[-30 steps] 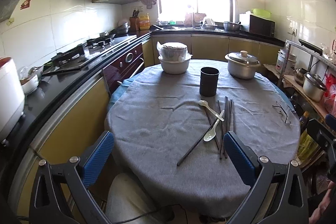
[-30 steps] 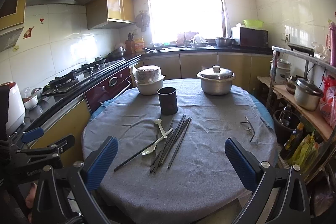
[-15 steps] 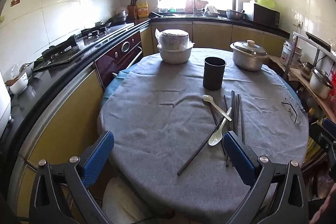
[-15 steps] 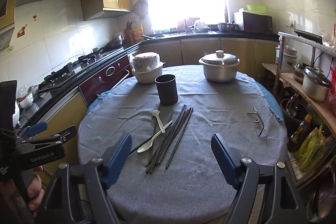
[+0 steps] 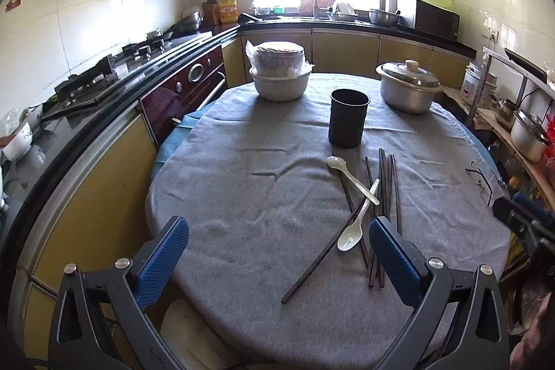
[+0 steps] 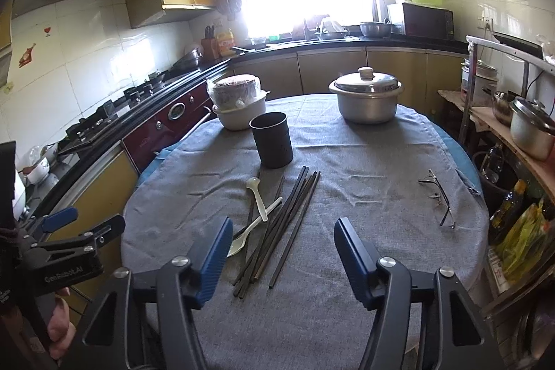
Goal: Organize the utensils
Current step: 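Move the left tool to the white spoon while the right tool moves to the dark chopsticks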
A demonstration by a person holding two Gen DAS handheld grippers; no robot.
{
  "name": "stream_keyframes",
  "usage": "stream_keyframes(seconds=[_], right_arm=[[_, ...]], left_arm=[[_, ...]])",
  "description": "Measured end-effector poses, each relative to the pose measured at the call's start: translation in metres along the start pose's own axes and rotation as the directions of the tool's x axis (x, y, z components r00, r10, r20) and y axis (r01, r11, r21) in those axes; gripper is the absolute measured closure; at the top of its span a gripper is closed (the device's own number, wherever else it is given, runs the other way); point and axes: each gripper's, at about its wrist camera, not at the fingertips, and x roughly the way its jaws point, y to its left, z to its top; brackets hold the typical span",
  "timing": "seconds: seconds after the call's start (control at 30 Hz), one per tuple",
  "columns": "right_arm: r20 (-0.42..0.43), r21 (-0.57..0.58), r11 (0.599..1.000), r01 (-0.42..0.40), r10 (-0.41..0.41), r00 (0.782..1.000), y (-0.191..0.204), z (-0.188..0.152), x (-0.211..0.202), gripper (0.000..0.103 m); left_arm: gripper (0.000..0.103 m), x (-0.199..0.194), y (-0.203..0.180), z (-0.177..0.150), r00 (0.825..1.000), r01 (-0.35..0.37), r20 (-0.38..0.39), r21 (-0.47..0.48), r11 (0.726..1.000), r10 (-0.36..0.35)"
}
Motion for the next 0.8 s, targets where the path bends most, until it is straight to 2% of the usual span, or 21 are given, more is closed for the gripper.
stream_keyframes(seconds=[0.1, 0.17, 0.2, 0.43, 0.57, 0.67, 0.73, 0.8], right_arm=[[-0.029, 0.015, 1.0, -0.013, 0.013, 1.0, -0.006, 0.002, 0.016, 0.053], [-0.048, 0.033, 0.999, -0.024, 0.025, 0.999, -0.011, 0.004, 0.029, 0.059], [-0.055, 0.038, 0.999, -0.022, 0.024, 0.998, -0.014, 0.004, 0.034, 0.061], [-0.093, 0.093, 0.995, -0.037, 0.045, 0.995, -0.033, 0.016, 0.072, 0.064], [-0.128, 0.124, 0.99, -0.06, 0.076, 0.989, -0.044, 0.024, 0.097, 0.064], [-0.142, 0.156, 0.986, -0.064, 0.086, 0.986, -0.056, 0.028, 0.115, 0.064], [-0.153, 0.17, 0.984, -0.06, 0.087, 0.984, -0.063, 0.03, 0.127, 0.064], [-0.176, 0.185, 0.981, -0.061, 0.094, 0.98, -0.069, 0.031, 0.141, 0.064]], left_arm=[[0.004, 0.018, -0.001, 0.011, 0.997, 0.059, -0.047, -0.021, 0.998, -0.06], [0.014, 0.035, -0.004, 0.02, 0.99, 0.095, -0.097, -0.037, 0.995, -0.098], [0.015, 0.042, -0.007, 0.022, 0.987, 0.106, -0.115, -0.041, 0.994, -0.11], [0.023, 0.088, -0.032, 0.043, 0.969, 0.165, -0.187, -0.012, 0.986, -0.164], [0.023, 0.125, -0.048, 0.057, 0.942, 0.207, -0.262, -0.042, 0.978, -0.21], [0.025, 0.161, -0.062, 0.07, 0.912, 0.233, -0.327, -0.082, 0.969, -0.247], [0.028, 0.179, -0.07, 0.076, 0.903, 0.216, -0.358, -0.096, 0.972, -0.236], [0.03, 0.202, -0.081, 0.081, 0.887, 0.213, -0.398, -0.098, 0.972, -0.235]])
